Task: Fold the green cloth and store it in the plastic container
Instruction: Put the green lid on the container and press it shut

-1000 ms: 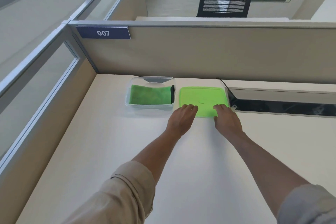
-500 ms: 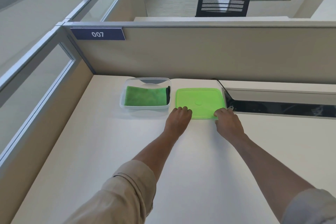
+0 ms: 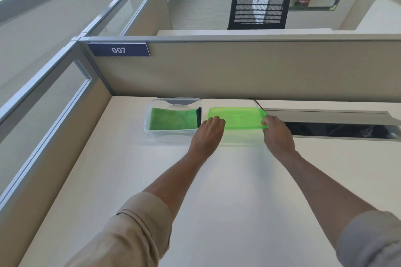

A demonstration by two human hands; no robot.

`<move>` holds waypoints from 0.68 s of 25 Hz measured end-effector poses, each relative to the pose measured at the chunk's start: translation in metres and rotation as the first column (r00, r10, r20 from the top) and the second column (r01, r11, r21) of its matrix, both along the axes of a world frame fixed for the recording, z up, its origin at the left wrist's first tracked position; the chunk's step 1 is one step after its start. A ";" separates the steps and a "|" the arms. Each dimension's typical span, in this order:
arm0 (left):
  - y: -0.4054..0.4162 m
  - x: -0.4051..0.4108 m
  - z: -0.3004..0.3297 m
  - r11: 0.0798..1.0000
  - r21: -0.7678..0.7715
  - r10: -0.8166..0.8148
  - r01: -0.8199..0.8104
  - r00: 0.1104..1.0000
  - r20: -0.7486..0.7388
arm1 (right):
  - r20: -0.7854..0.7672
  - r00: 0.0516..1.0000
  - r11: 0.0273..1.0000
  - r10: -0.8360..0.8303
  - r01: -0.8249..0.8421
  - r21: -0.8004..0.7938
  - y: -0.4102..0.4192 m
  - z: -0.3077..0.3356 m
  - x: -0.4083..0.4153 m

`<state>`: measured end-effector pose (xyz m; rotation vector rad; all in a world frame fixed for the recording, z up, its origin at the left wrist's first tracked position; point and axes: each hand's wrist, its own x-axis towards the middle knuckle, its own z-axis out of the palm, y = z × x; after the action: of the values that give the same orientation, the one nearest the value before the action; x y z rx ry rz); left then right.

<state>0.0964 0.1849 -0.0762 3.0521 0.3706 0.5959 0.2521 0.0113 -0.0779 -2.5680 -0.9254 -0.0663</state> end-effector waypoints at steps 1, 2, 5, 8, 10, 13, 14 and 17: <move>0.002 0.000 0.006 1.000 -0.019 -0.003 0.004 1.000 0.028 | 0.016 1.000 0.999 -0.007 0.006 0.037 -0.001 0.006 0.001; 0.004 0.000 0.014 0.999 -0.035 -0.008 0.010 0.999 0.050 | 0.026 1.000 0.997 -0.010 0.008 0.077 -0.002 0.011 0.002; 0.015 -0.001 0.037 0.992 -0.127 0.004 0.008 0.995 0.100 | -0.022 1.000 0.977 -0.001 0.006 0.212 -0.005 0.029 0.005; 0.031 -0.004 0.056 0.968 -0.248 -0.004 0.050 0.983 0.181 | -0.122 0.993 0.959 -0.005 0.039 0.279 -0.009 0.042 0.007; 0.039 -0.007 0.068 0.948 -0.306 -0.004 0.087 0.966 0.260 | -0.139 0.990 0.945 0.019 0.028 0.327 -0.008 0.049 0.005; 0.054 -0.008 0.078 0.780 -0.625 0.250 -0.029 0.930 0.270 | -0.159 0.985 0.924 0.067 -0.001 0.383 0.003 0.061 -0.004; 0.062 -0.009 0.079 0.641 -0.766 0.343 -0.054 0.912 0.223 | -0.185 0.980 0.920 0.068 0.009 0.391 0.007 0.065 -0.006; 0.084 -0.021 0.074 0.345 -0.938 0.387 -0.028 0.915 0.115 | -0.245 0.967 0.912 0.067 0.041 0.409 0.021 0.075 -0.011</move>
<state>0.0754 0.2684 -0.0021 1.7459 0.7751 0.5814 0.2413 0.0323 -0.0030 -2.1181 -0.7390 0.0650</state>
